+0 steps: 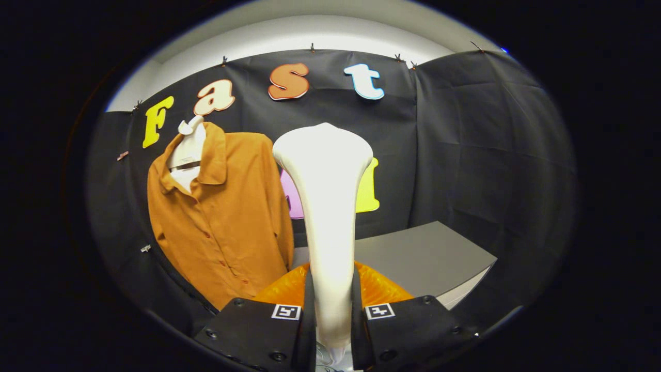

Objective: Iron the clothes twice with a garment steamer, once on the left side and once on the right side.

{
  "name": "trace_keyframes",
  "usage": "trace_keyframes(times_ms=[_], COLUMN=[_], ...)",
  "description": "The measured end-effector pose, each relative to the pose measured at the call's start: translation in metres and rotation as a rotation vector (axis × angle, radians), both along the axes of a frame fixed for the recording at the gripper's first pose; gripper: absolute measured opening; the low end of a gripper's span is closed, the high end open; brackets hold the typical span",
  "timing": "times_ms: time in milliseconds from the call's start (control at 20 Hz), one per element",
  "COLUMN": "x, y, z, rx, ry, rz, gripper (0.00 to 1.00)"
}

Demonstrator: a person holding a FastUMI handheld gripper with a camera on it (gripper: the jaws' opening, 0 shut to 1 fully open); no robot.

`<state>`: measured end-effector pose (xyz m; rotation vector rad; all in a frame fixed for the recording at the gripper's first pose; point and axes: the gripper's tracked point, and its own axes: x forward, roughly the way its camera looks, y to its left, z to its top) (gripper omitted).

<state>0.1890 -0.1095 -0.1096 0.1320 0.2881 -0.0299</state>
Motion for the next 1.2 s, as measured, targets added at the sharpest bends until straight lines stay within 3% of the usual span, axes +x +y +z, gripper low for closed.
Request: trace_keyframes(times_ms=[250,550,1200], x=[-0.007,0.015,0.081], y=[0.069,0.119,0.168], z=[0.017,0.007,-0.061], rx=[-0.031,-0.06,-0.129], ry=[-0.043,-0.038,0.039], rz=[0.036,0.04,0.026], gripper=[0.31,0.31,0.31])
